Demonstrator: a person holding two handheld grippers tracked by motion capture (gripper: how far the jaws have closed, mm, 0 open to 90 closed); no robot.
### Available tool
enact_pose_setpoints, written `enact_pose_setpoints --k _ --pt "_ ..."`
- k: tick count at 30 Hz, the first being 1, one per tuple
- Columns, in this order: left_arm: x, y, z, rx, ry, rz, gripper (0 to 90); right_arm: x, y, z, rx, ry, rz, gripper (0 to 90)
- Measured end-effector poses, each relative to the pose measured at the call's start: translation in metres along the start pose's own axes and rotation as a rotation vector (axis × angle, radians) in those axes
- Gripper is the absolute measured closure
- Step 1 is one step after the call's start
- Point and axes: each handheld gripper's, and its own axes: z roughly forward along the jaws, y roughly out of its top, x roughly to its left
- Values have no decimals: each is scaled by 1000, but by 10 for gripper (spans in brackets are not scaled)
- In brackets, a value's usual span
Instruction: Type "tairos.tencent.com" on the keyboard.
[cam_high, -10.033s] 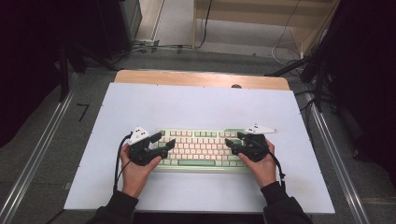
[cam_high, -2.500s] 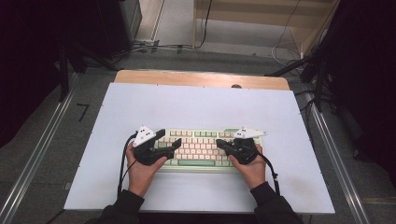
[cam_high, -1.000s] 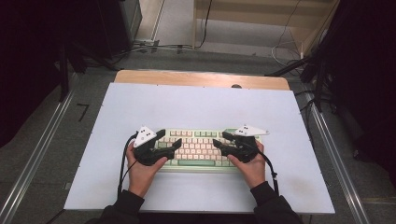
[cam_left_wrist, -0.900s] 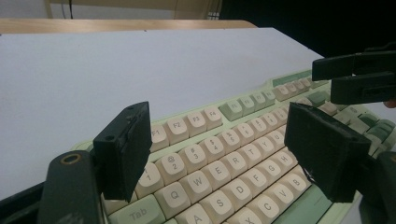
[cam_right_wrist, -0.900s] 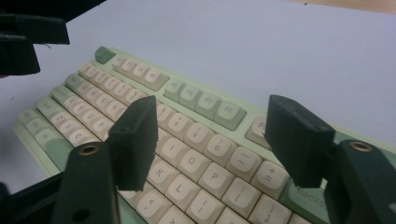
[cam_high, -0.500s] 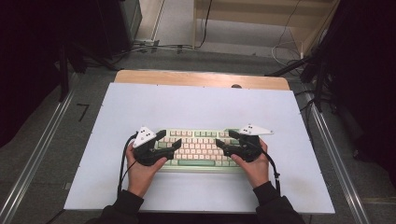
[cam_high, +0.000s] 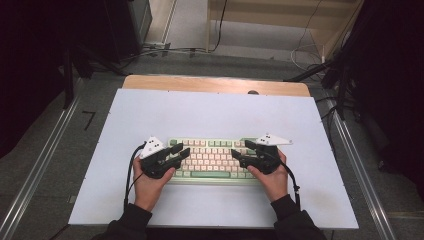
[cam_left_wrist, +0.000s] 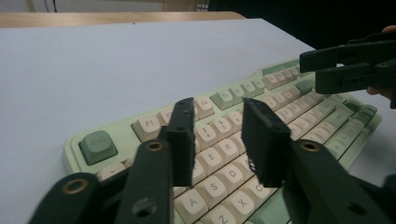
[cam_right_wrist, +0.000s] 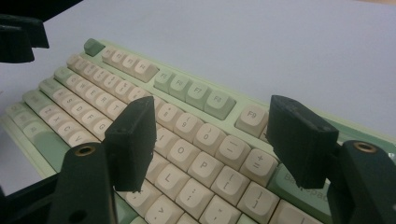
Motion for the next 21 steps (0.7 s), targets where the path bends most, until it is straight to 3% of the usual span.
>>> enact_pose_setpoints --k 4,9,21 --pt "0 0 -1 38 -20 5 895 0 0 0 -1 1 -4 324" --pt "-2 -2 3 85 -20 15 900 1 -1 1 5 2 1 331" --pt "-4 -5 9 149 4 38 900 2 -1 2 9 -1 -12 342"
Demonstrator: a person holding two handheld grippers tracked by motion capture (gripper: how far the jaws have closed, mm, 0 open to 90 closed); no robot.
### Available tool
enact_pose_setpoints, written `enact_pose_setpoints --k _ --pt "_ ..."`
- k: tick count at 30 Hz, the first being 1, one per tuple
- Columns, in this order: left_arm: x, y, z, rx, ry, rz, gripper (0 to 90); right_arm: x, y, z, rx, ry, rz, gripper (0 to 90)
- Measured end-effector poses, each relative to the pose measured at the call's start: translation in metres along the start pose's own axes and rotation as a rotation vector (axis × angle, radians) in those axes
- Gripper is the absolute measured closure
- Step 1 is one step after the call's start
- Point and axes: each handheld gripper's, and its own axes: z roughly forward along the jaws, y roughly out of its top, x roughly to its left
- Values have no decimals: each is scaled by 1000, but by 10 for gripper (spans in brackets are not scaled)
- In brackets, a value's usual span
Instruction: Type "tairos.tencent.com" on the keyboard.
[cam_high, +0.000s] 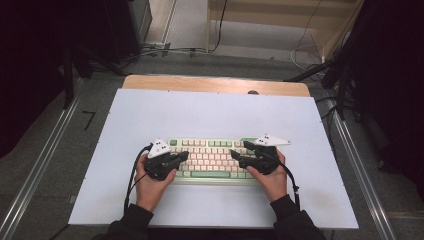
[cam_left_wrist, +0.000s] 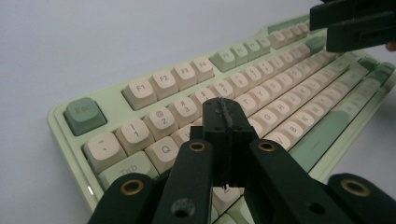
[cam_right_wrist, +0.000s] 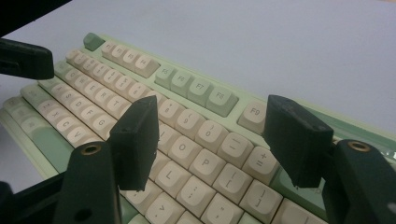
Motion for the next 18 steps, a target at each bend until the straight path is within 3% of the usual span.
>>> enact_pose_setpoints --k 7,18 --pt "-2 -2 7 50 -4 8 900 1 -1 1 6 4 -1 344" --pt "-1 -3 10 80 4 1 900 1 -1 1 3 6 -3 349"
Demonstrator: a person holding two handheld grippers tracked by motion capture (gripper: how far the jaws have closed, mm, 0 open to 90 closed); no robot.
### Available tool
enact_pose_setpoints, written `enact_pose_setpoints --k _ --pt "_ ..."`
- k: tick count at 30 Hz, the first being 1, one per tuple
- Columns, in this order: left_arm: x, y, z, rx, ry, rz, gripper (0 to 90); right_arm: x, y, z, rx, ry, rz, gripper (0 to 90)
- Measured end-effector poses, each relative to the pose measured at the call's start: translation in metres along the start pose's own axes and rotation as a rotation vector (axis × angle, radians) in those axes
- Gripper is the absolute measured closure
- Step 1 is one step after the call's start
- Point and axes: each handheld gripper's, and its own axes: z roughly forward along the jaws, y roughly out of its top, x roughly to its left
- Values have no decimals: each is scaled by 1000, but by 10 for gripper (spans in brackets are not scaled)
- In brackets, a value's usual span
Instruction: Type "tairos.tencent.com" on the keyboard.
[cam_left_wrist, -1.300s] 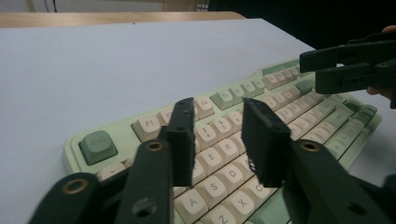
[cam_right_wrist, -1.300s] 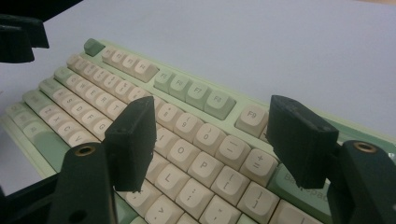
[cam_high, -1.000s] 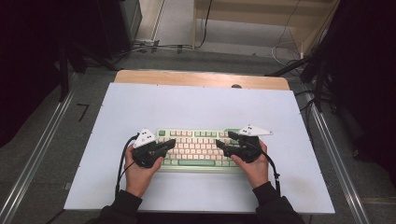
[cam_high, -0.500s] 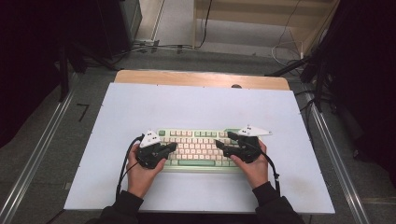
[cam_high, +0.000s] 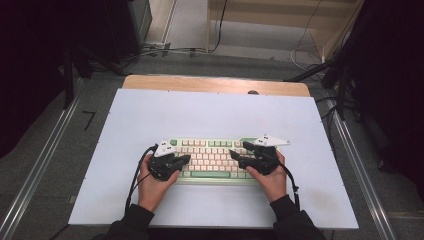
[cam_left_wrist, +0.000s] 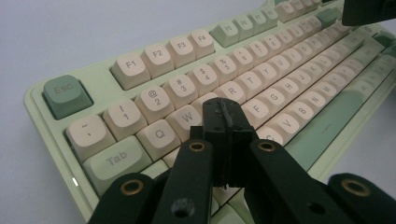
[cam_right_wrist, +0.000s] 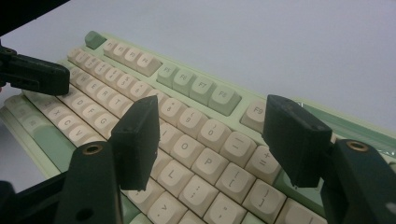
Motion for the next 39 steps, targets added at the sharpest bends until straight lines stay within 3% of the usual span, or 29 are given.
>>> enact_pose_setpoints --k 22,28,34,39 --pt "1 0 3 25 -7 -13 900 1 -1 1 12 1 -3 353" --pt "1 3 -8 -56 -33 -27 900 0 -1 1 10 2 3 354" --pt "3 4 -16 -130 -50 -33 822 1 -1 1 8 3 2 355" --pt "3 5 -17 -177 -34 -34 650 1 -1 1 12 4 -1 354"
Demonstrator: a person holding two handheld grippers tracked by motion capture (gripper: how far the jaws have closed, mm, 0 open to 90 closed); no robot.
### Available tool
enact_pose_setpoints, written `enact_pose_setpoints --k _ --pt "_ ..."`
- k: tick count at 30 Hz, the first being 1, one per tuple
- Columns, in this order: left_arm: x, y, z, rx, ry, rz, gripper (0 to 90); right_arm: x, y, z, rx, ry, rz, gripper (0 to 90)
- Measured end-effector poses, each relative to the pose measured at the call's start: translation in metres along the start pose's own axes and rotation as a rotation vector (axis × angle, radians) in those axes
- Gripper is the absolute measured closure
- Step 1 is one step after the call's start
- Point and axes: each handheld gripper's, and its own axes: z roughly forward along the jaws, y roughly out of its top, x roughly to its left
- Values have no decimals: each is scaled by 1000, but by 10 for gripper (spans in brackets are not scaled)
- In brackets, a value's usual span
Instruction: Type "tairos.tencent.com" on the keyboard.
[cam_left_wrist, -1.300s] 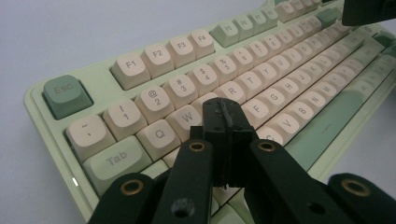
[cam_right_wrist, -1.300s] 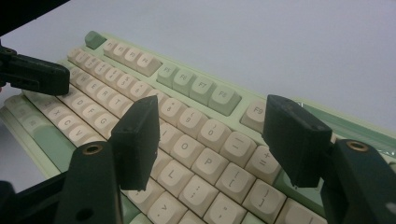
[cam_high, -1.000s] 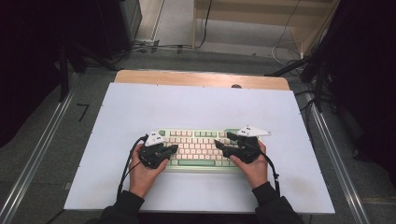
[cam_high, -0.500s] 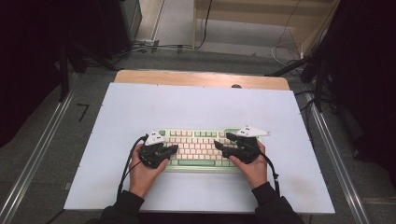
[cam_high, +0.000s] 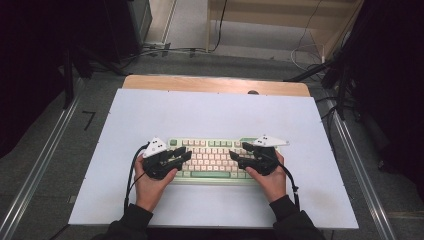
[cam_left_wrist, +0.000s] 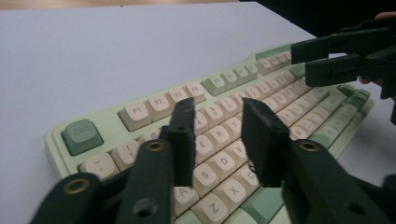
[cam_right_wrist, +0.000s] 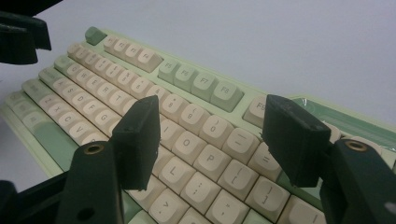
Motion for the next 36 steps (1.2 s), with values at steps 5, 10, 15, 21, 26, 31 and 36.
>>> enact_pose_setpoints --k 5,10,15,21,26,31,36 --pt "1 1 -2 -49 33 -6 474 0 0 0 -2 -2 4 355" --pt "3 0 -1 -62 73 -6 364 0 0 -1 0 -2 1 367" --pt "4 0 -2 -58 90 -9 328 0 0 -1 7 1 -3 416" --pt "4 -1 -1 -49 96 -8 326 2 0 -4 6 44 -22 697" --pt "3 -1 0 -46 98 -10 326 5 0 -7 27 96 -47 879" --pt "3 -1 -1 -52 93 -11 327 8 2 -8 53 100 -61 881" --pt "4 -1 -1 -50 91 -15 327 12 -1 -12 83 90 -79 881"
